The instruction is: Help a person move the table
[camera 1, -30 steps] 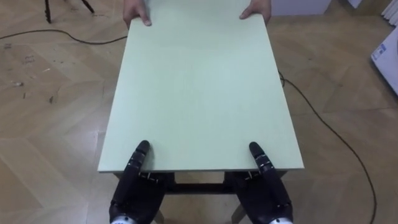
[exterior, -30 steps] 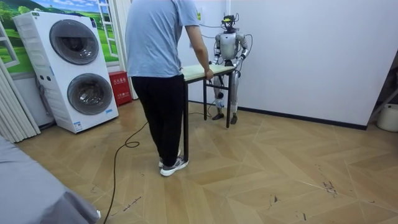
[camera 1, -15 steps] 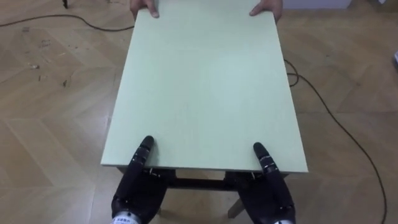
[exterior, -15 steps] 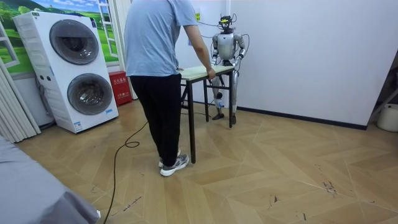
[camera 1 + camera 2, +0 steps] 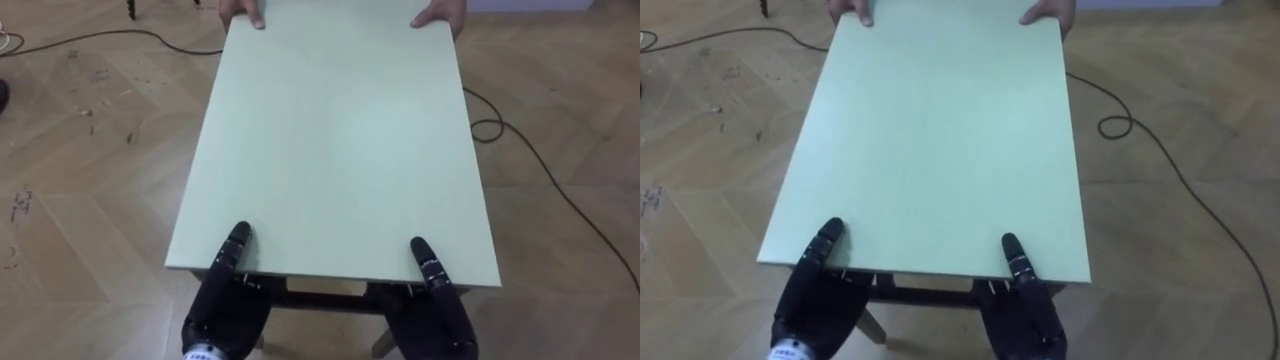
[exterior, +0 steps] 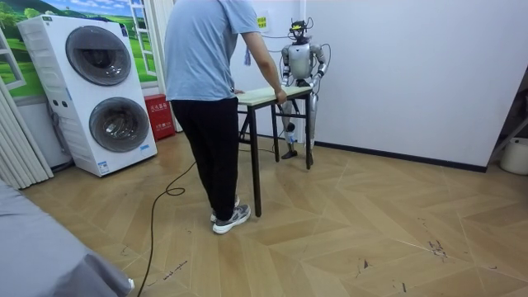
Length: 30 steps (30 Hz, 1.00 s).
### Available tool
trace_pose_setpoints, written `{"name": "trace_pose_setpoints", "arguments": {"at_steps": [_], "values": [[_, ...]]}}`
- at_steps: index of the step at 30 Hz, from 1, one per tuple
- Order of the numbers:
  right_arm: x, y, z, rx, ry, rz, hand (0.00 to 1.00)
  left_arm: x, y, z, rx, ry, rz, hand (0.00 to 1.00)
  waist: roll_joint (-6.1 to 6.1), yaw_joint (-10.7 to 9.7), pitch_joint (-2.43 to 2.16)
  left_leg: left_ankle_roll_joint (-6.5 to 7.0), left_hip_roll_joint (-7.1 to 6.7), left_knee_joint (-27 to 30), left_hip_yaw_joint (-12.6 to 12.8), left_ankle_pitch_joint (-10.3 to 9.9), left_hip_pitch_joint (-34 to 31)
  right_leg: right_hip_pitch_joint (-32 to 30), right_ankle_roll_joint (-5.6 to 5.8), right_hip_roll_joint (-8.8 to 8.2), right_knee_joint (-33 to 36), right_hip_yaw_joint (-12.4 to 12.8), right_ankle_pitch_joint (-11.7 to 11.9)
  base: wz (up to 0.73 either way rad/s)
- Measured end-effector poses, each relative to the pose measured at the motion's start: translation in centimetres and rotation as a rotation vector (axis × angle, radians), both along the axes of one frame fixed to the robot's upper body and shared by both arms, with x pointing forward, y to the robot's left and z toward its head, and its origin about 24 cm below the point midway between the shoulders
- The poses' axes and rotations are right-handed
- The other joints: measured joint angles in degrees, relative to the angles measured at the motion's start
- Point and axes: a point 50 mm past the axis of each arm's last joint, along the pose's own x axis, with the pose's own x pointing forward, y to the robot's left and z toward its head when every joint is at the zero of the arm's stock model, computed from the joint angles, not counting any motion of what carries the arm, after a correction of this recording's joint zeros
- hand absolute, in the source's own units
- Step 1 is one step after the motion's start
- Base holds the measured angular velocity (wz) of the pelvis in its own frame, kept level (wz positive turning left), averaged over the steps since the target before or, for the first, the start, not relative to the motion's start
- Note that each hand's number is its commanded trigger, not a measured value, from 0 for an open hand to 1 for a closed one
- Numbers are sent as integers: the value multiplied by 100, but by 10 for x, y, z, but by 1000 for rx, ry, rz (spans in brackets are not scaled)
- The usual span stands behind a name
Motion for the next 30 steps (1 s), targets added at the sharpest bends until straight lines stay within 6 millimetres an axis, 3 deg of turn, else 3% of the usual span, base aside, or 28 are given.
{"name": "trace_pose_setpoints", "arguments": {"at_steps": [3, 6, 9, 11, 14, 18, 20, 25, 30], "values": [[-1, 0, 0, 3, 3, 3, 100, 0, 0, 0, 1, 1, 0, 100, -6, 3, -2, 5, 5, 47, 30, -4, 11, -23, 1, -5, 22, 33, 0, -5], [-2, -1, -1, -1, 7, 7, 100, -3, 0, -2, -4, 12, 5, 100, -27, 138, -1, 3, 28, 71, 97, -8, 71, -119, -10, 31, 102, 316, 0, -35], [-2, -2, -2, -4, 14, 13, 100, -7, -1, -3, -11, 23, 13, 100, -26, 484, -3, -92, 240, 560, 75, -309, 54, -254, -97, 177, 247, 652, -58, -78], [-3, -3, -3, -9, 21, 22, 100, -9, -1, -4, -10, 30, 16, 100, -17, 699, 0, -199, 443, 1121, -132, -592, -74, -333, -178, 373, 424, 889, -109, -65], [-2, -5, -3, -22, 18, 26, 100, -10, -3, -5, -20, 36, 20, 100, -28, 694, -3, -219, 464, 1184, -226, -659, -127, -425, -208, 405, 513, 939, -116, -17], [2, -6, -1, -29, 10, 38, 100, -9, -3, -5, -37, 45, 27, 100, 33, 416, 7, -154, 366, 1024, -261, -608, -154, -454, -213, 319, 520, 832, -45, 11], [3, -7, 0, -29, 5, 38, 100, -8, -4, -4, -41, 47, 24, 100, 46, 311, 17, -79, 222, 890, -319, -513, -191, -540, -174, 200, 558, 822, 0, 12], [4, -8, 0, -30, -10, 32, 100, -2, -6, -3, -36, 34, 7, 100, 25, 195, 32, 117, -70, 739, -284, -322, -332, -809, -74, -113, 767, 817, 66, 9], [-4, -9, -3, -24, 9, 24, 100, -5, -5, -8, -26, 36, -5, 100, -17, 145, 29, 230, -209, 645, -362, -316, -301, -742, 84, -236, 736, 767, 95, 12]]}}
